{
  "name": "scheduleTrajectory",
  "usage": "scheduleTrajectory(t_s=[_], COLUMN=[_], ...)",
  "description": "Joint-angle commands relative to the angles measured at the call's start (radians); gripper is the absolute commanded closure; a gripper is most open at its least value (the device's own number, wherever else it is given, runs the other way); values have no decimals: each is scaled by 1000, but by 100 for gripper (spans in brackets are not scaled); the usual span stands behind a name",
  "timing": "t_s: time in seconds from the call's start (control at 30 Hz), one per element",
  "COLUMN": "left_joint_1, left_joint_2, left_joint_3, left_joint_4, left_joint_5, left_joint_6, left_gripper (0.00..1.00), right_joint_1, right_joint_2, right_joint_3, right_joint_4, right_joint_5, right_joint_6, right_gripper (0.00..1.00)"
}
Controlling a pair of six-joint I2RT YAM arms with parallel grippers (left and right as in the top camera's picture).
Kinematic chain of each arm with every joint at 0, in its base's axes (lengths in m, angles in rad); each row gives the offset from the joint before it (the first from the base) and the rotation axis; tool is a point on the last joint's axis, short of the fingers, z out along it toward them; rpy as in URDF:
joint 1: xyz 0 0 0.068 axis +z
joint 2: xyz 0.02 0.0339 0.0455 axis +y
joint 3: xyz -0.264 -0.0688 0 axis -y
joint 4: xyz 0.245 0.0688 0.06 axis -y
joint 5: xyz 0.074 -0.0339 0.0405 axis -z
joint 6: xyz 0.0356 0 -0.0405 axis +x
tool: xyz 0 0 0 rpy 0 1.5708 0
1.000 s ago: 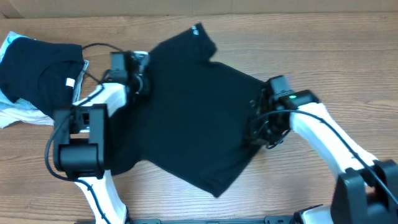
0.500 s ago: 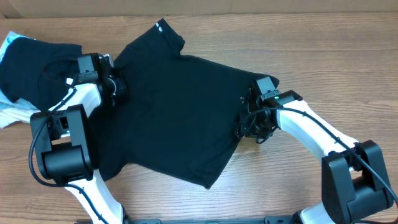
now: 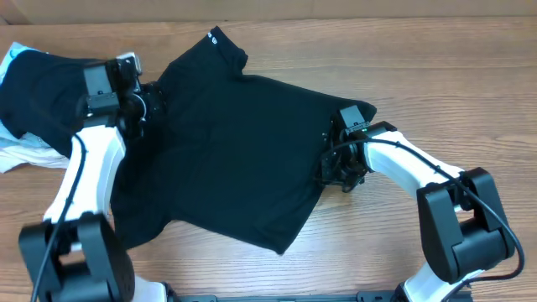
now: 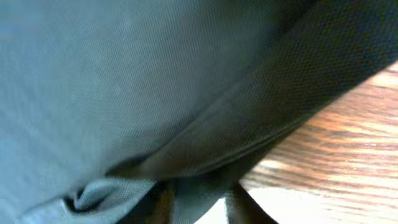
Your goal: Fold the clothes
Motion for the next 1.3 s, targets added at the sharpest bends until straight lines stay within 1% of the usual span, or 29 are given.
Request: scheduleTrajectory(t_s=[0.0,0.07,0.1,0.17,0.27,0.33,0.37,0.4,0.43,0.5,0.53,0.6,0.67,0.73,0.77,0.8,0.83,0.87,0.93,1.0,1.07,1.1,1.13,1.2,1.27], left_joint_1=[1,0,0,0,0,0,-1,-1,-1,-1,-1,-1,-1,-1,-1,-1,-1,-1,-1,-1,-1,-1,-1,-1,-1], left_joint_2=[-76,-102,-112,-125,-126,-126,-126,-126,-126,-126,-126,-125,-125,-125,-125,-125,-125,-125,-125,-125,-125,-125,-125,-125,-125], left_joint_3=[5,5,4,5,4,4,4,4,4,4,4,4,4,4,4,4,4,4,4,4,4,4,4,4,4], left_joint_4=[-23,-38,-47,-62,-84,-106,-116,-124,-138,-161,-173,-200,-218,-226,-226,-226,-226,-226,-226,-227,-235,-239,-245,-249,-247], left_joint_5=[-6,-6,-6,-6,-5,-5,-1,4,6,6,6,5,5,5,5,2,2,2,2,3,3,3,2,2,2], left_joint_6=[21,21,21,21,20,21,21,21,21,35,40,40,43,69,75,77,77,77,76,77,76,76,77,77,77], left_gripper=[56,55,55,54,54,54,53,52,51,47,44,42,41,40,40,39,39,39,39,39,39,39,39,39,38], right_joint_1=[-21,-48,-72,-127,-230,-306,-341,-365,-386,-394,-394,-381,-352,-296,-278,-237,-212,-194,-163,-144,-139,-139,-142,-153,-178], right_joint_2=[23,23,23,23,23,23,22,22,22,22,22,22,22,22,22,22,22,22,24,26,28,30,30,30,30], right_joint_3=[-7,-7,-7,-7,-7,-2,10,22,37,48,48,45,32,1,-11,-40,-61,-79,-113,-141,-159,-164,-165,-164,-159], right_joint_4=[19,24,32,64,162,222,227,223,208,167,140,63,1,-32,-29,-6,26,56,122,175,217,234,250,284,328], right_joint_5=[90,171,224,285,294,281,234,164,44,-60,-76,-126,-169,-179,-174,-171,-170,-171,-163,-128,-117,-117,-110,-76,13], right_joint_6=[5,28,47,62,61,61,59,34,-18,-40,-35,-34,-65,-95,-95,-94,-89,-84,-61,-4,17,17,17,18,71], right_gripper=[79,84,85,89,96,96,96,94,85,67,62,60,50,38,37,37,42,44,46,58,65,72,82,96,96])
